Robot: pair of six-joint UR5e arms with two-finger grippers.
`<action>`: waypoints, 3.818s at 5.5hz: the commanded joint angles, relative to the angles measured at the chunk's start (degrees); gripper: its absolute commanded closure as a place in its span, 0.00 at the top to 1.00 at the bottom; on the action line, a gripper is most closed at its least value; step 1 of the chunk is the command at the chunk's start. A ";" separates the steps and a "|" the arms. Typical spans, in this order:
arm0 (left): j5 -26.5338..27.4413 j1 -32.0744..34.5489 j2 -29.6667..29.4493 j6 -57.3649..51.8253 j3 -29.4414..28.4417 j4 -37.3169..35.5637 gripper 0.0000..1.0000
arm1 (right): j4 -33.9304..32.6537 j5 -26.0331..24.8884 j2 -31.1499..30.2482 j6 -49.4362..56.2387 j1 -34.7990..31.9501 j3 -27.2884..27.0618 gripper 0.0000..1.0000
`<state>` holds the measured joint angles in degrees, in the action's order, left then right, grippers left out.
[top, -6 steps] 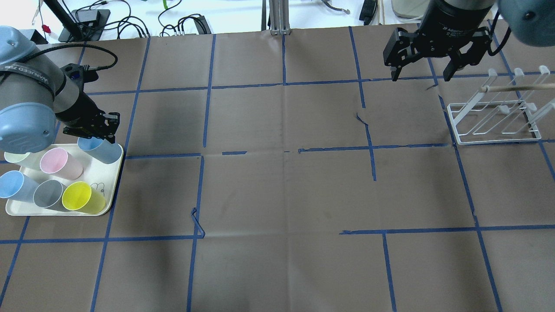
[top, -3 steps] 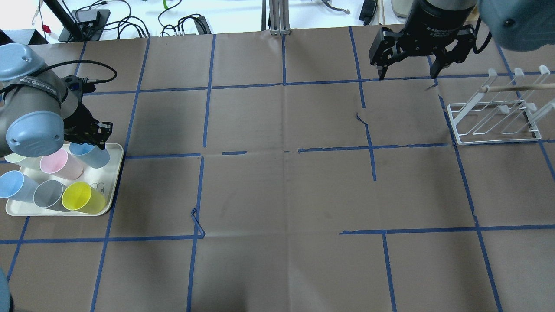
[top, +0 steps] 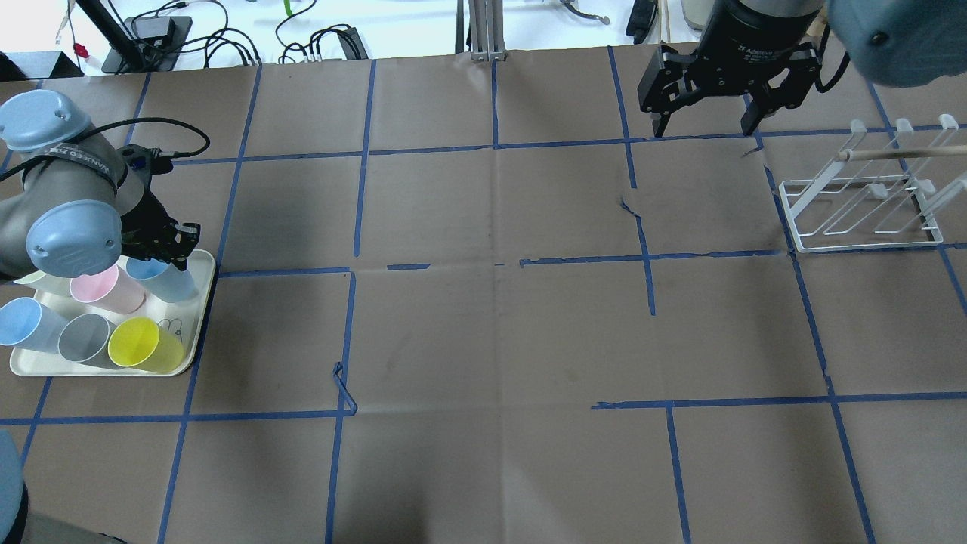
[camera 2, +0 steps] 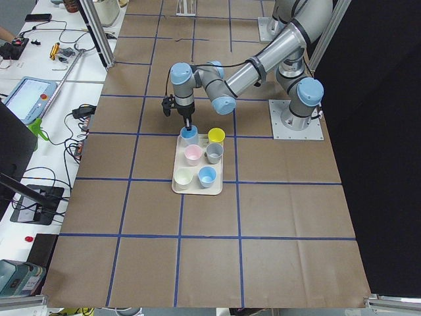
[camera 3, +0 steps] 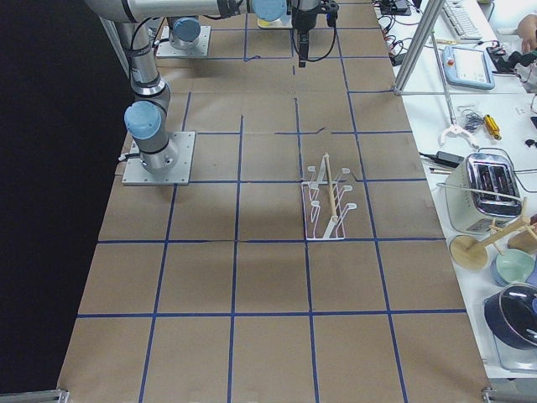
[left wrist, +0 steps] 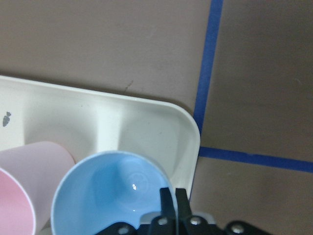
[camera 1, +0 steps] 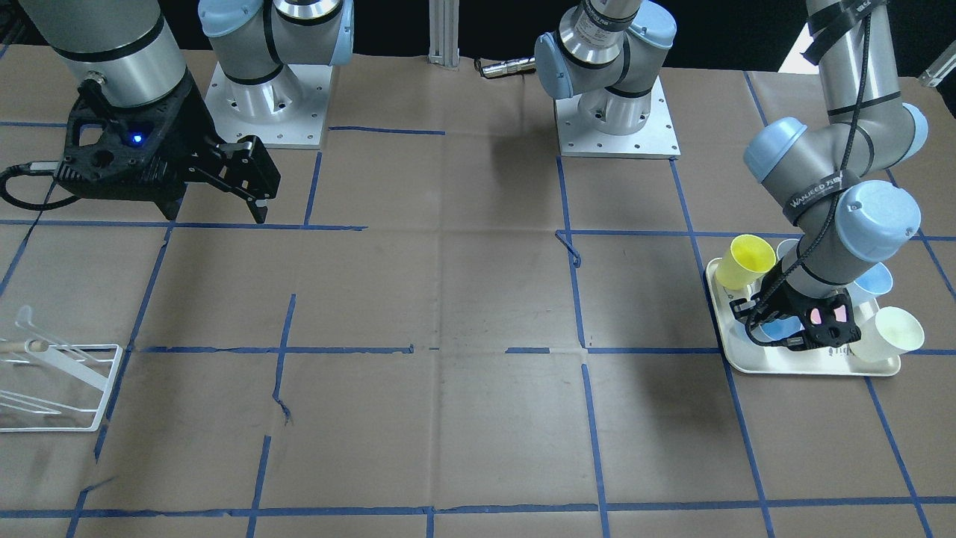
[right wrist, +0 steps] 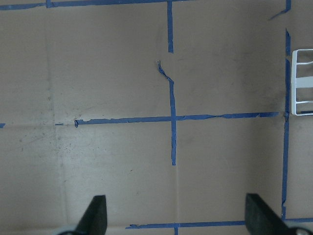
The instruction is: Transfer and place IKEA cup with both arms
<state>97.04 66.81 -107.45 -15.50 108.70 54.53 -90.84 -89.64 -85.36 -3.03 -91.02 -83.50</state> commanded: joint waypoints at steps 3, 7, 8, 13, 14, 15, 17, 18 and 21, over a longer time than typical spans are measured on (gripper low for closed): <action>1.57 -0.01 -1.01 0.29 -0.07 0.40 0.20 | 0.31 -0.01 -0.50 -0.13 1.55 -0.17 1.00; 1.66 0.25 0.38 -0.32 -1.82 4.76 0.86 | 0.66 1.22 -1.12 -0.83 1.03 -0.17 1.00; 1.40 0.69 3.09 0.46 -6.35 15.85 0.88 | 0.75 -0.52 -1.12 -0.84 0.76 -0.17 1.00; -4.05 19.20 16.09 10.75 -17.82 36.79 0.98 | 0.23 0.25 -0.77 -0.84 0.76 -0.44 1.00; -3.88 22.11 17.43 10.75 -17.82 36.09 0.98 | 0.31 0.25 -0.77 -0.84 0.85 -0.44 1.00; -5.35 22.57 17.45 11.71 -17.91 36.00 0.98 | 0.31 0.25 -0.86 -0.84 0.85 -0.35 1.00; -9.90 22.49 17.36 11.81 -18.52 34.52 0.98 | 0.31 0.17 -0.86 -0.84 0.85 -0.35 1.00; -9.42 22.49 16.92 11.37 -19.92 35.55 0.98 | 0.31 0.17 -0.86 -0.84 0.85 -0.35 1.00; -8.09 22.49 17.45 15.06 -20.02 37.84 0.98 | 0.31 0.16 -0.86 -0.84 0.85 -0.35 1.00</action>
<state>88.92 89.33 -89.81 -1.17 88.72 92.24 -90.53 -89.51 -86.22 -3.87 -90.18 -83.85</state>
